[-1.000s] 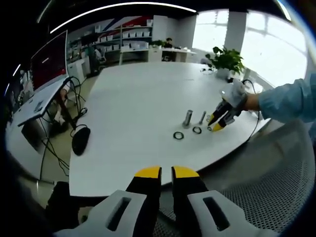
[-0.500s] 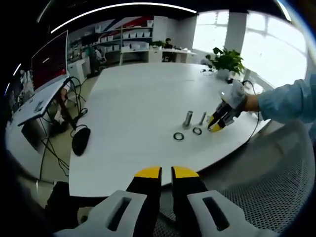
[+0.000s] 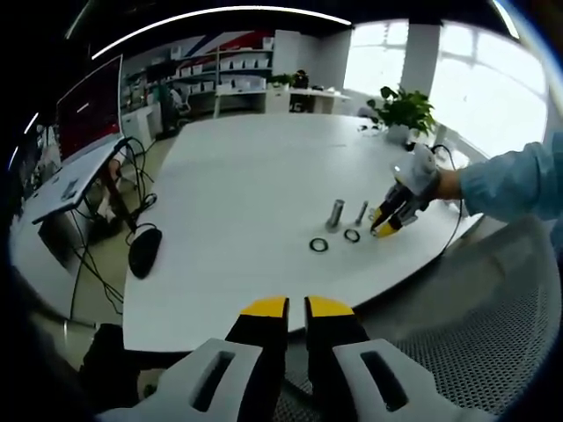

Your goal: Place the washer onto the threaded stud by aligning its center hole with the stud, sliding it down to the base, and recovering from edge contact or off-axis alignment until the washer reaches the visible bottom stop.

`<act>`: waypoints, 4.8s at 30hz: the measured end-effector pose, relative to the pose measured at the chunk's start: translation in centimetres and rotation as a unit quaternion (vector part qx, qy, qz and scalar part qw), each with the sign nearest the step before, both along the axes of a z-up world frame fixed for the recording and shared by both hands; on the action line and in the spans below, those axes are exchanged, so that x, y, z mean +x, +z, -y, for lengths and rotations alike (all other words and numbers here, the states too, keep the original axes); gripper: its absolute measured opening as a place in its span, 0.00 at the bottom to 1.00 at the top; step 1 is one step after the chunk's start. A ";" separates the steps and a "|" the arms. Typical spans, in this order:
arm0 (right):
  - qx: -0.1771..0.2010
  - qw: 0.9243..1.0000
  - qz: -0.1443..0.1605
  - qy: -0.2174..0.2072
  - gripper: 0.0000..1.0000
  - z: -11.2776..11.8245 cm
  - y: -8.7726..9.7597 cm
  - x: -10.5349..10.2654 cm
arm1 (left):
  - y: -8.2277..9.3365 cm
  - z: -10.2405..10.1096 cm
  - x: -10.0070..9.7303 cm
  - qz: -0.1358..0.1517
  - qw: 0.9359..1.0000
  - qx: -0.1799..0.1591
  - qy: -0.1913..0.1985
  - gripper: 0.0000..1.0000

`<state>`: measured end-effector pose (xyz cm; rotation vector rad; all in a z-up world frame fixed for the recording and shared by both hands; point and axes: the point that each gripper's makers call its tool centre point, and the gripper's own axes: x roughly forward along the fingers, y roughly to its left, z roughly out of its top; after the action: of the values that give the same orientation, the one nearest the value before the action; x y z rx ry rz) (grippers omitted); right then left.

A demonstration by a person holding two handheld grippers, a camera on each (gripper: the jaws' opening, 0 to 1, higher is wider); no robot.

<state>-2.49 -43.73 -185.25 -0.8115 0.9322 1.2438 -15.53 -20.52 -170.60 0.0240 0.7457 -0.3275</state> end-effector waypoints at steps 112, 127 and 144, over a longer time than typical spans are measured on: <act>0.011 0.999 0.040 -0.012 0.14 -0.6 1.5 0.6 | 0.8 -0.1 0.4 0.025 0.999 -0.019 0.013 0.03; 0.032 0.998 0.060 -0.012 0.14 -1.1 4.9 0.4 | 0.6 0.1 0.2 0.017 1.000 -0.015 0.004 0.03; 0.051 0.994 0.094 -0.037 0.14 -0.8 8.6 1.3 | 0.6 0.5 0.1 0.015 1.000 -0.018 -0.009 0.03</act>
<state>-1.18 -42.98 -176.69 -0.7927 0.7345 1.1205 -15.46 -21.05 -170.05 0.0021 0.7097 -0.3565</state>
